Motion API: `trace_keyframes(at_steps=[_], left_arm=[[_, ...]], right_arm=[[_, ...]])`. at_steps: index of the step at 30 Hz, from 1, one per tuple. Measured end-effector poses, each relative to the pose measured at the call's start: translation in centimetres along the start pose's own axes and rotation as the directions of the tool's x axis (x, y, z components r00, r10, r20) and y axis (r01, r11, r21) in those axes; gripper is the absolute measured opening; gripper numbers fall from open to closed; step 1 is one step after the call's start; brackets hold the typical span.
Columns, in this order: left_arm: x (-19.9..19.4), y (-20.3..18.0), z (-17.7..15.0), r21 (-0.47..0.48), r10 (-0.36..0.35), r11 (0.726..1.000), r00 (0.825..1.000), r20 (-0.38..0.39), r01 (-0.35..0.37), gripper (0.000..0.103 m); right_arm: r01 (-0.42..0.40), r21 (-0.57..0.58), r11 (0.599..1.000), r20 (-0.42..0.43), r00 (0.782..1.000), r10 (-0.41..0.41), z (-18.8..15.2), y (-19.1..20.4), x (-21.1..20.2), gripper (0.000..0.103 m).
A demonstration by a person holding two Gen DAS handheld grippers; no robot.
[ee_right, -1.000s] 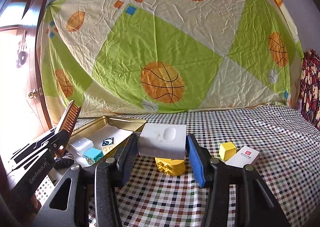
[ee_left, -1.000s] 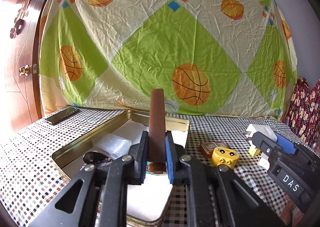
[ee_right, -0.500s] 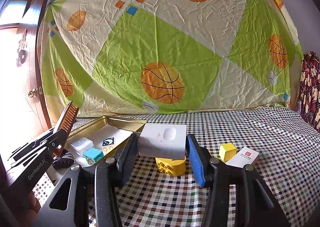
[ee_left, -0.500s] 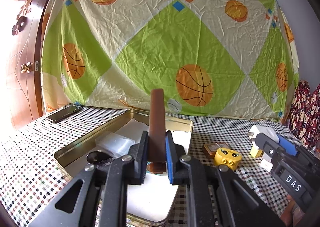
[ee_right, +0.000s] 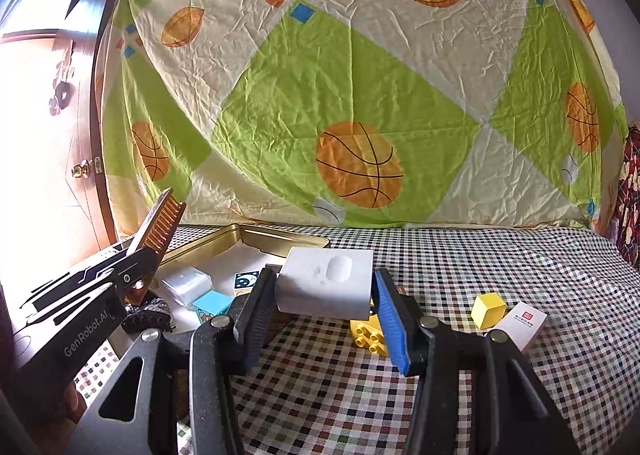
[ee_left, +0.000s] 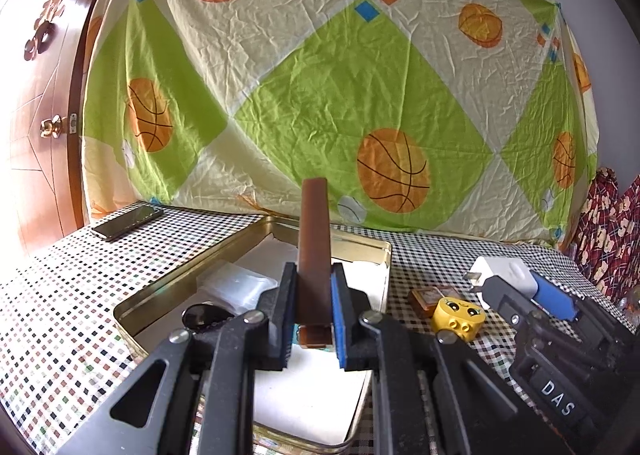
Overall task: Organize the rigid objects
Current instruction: 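Lower the comb and white block into the tin and open both tools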
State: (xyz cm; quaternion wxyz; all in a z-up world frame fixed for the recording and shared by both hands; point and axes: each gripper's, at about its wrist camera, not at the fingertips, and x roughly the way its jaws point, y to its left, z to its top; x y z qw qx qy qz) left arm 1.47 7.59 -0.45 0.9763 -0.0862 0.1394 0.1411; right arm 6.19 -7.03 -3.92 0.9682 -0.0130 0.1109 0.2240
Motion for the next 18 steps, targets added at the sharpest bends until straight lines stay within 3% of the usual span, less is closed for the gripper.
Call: trace_keyframes(at_steps=[18], left_arm=[[1.3,3.5,0.5,0.006,0.037,0.999,0.998,-0.058,-0.037,0.014]], right_arm=[[-0.09,-0.021,0.996,-0.08,0.993,0.088,0.1,2.5,3.0,0.052]])
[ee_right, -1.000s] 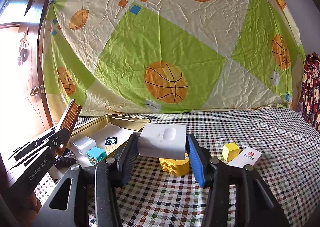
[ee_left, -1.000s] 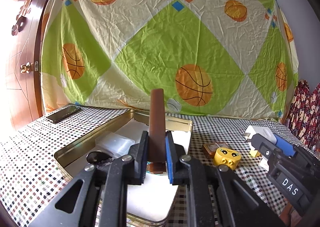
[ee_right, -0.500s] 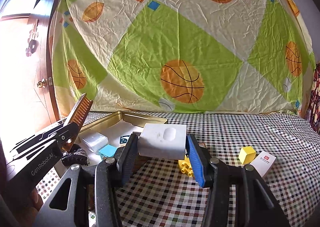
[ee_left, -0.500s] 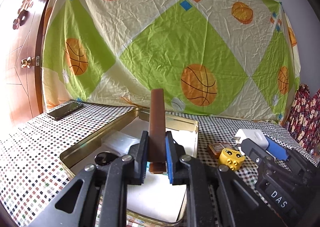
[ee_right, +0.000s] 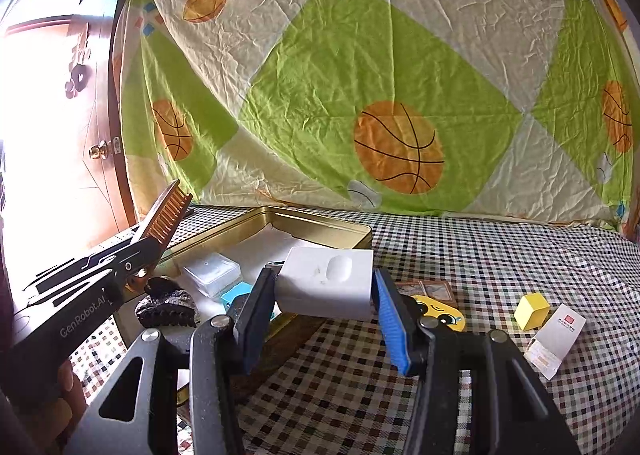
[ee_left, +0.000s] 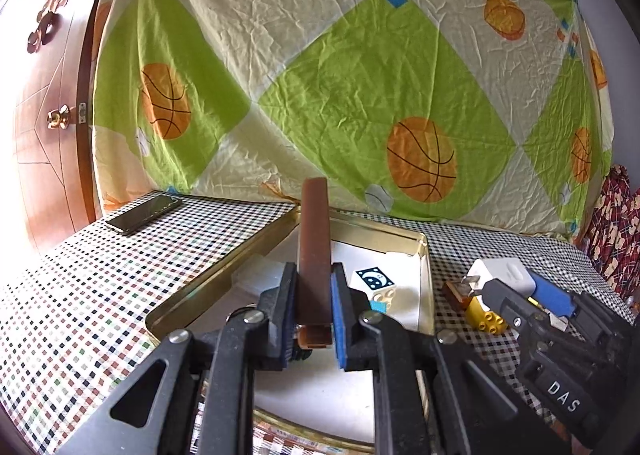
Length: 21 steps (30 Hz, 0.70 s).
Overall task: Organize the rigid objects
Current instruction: 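Lower the comb and white block into the tin and open both tools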
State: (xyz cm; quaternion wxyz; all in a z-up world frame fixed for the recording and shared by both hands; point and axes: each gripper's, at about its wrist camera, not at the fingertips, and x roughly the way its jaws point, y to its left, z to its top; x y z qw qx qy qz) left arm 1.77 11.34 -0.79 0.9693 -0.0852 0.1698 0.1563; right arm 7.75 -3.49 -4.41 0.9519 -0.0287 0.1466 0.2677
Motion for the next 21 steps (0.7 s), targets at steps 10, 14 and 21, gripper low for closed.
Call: trace_keyframes(at_steps=[10,14,21], left_arm=[[2.1,1.4,0.8,0.026,-0.01,1.0,0.996,-0.085,0.012,0.014],[3.7,2.0,1.2,0.025,-0.024,0.999,0.988,-0.154,0.029,0.014],[5.7,2.6,1.3,0.053,0.008,0.999,0.977,-0.215,0.004,0.014]], right_arm=[[-0.074,0.019,0.997,-0.063,0.995,0.075,1.4,0.9,2.1,0.052],[-0.093,-0.001,0.996,-0.099,0.991,0.093,2.4,1.8,3.7,0.052],[-0.109,-0.031,0.994,-0.168,0.981,0.102,2.5,3.4,7.2,0.052]])
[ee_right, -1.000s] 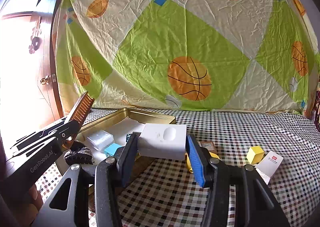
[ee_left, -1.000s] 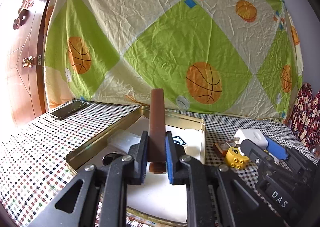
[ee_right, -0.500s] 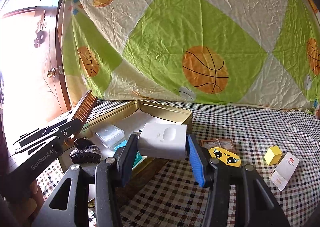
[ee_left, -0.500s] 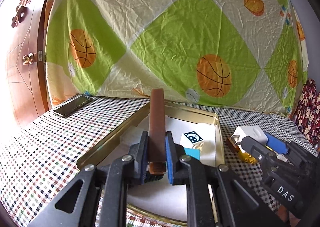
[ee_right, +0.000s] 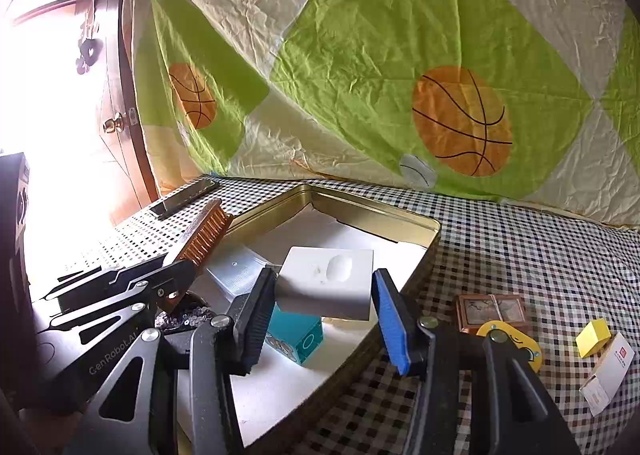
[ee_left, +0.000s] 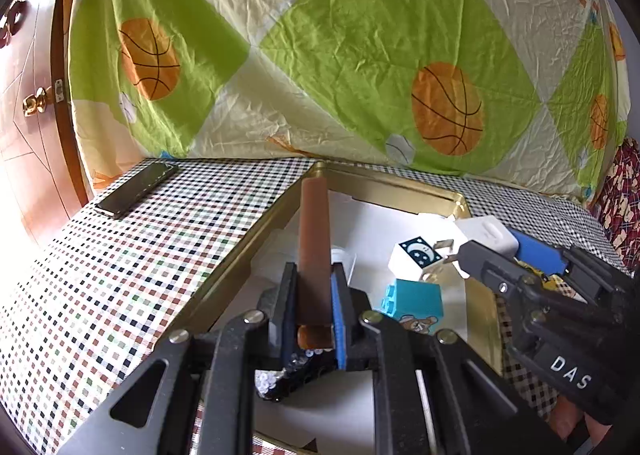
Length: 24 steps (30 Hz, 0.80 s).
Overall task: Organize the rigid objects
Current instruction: 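Lower the comb and white block into the tin and open both tools, then move both open tools toward the yellow face block and the white box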
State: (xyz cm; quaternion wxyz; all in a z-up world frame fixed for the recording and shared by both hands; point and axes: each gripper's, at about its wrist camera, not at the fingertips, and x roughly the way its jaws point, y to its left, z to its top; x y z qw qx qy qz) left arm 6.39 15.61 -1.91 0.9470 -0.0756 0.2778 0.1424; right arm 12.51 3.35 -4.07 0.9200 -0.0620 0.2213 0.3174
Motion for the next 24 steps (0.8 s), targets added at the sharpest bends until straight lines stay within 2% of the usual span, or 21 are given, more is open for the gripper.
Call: trace_keyframes(at_steps=[9,12,13,15,17,19,23,24], left_arm=[[1.9,0.8,0.6,0.02,0.023,1.0,0.998,-0.051,-0.022,0.014],[2.0,0.7,0.6,0.027,0.037,0.999,0.998,-0.053,-0.035,0.018],[1.9,0.6,0.6,0.027,0.035,0.999,0.998,-0.053,-0.033,0.026],[1.6,0.6,0.6,0.018,0.036,0.999,0.998,-0.042,-0.035,0.042],[1.1,0.7,0.6,0.006,0.042,0.999,0.999,-0.03,-0.042,0.056],[0.5,0.6,0.7,-0.007,0.037,0.999,0.999,-0.013,-0.037,0.074],[-0.3,-0.6,0.8,-0.009,0.027,1.0,1.0,0.009,-0.027,0.085],[-0.4,-1.0,0.8,-0.009,0.025,1.0,1.0,0.009,-0.025,0.091]], right_arm=[[0.0,-0.011,1.0,-0.049,0.999,-0.001,0.1,0.3,2.8,0.052],[-0.021,-0.008,1.0,-0.051,0.998,0.02,0.1,0.4,3.0,0.054],[-0.016,-0.01,1.0,-0.044,0.999,0.016,0.1,0.5,2.8,0.056],[-0.023,-0.008,1.0,-0.031,0.999,0.023,0.2,0.5,2.3,0.067],[-0.023,0.003,1.0,-0.021,1.0,0.023,0.2,0.1,1.6,0.067],[-0.016,0.018,1.0,-0.011,1.0,0.016,0.0,-0.6,0.6,0.068],[0.024,0.061,0.998,0.004,1.0,-0.024,-0.6,-2.7,-1.3,0.071],[0.032,0.07,0.997,0.005,0.999,-0.033,-0.9,-3.3,-1.7,0.073]])
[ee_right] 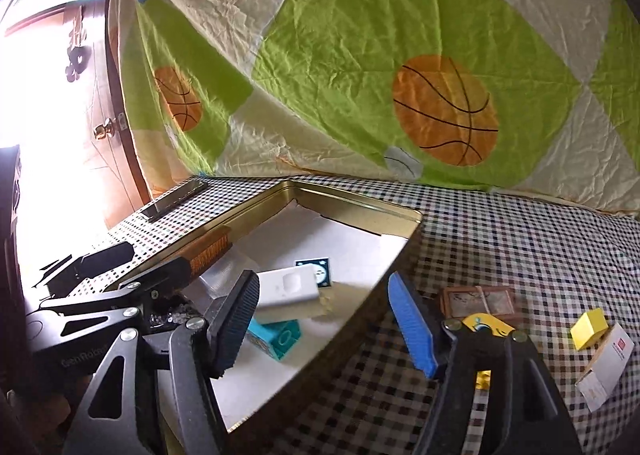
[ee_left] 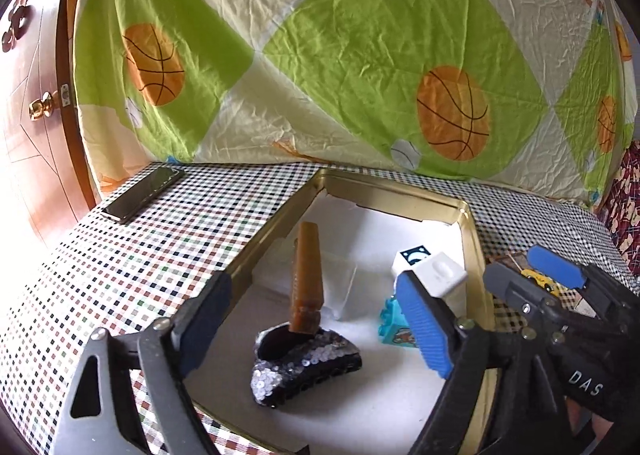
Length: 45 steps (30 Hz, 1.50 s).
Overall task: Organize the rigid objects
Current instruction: 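Move both open tools toward the yellow face block and the white box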
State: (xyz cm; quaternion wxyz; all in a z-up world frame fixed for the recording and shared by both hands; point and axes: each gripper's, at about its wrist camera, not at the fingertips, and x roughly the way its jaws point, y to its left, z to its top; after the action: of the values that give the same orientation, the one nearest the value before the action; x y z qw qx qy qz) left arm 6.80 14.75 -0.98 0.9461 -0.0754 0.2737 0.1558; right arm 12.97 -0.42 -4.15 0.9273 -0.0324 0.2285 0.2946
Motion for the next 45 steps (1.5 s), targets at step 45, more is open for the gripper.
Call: trace_keyframes(at_steps=[45], left_arm=[[6.0,-21.8,-2.7,0.256,-0.207,0.93,0.951,-0.23,0.265,0.1]], right_arm=[[0.385,0.32,0.865,-0.295,0.909,-0.296,-4.7,-21.2,-3.3,0.049]])
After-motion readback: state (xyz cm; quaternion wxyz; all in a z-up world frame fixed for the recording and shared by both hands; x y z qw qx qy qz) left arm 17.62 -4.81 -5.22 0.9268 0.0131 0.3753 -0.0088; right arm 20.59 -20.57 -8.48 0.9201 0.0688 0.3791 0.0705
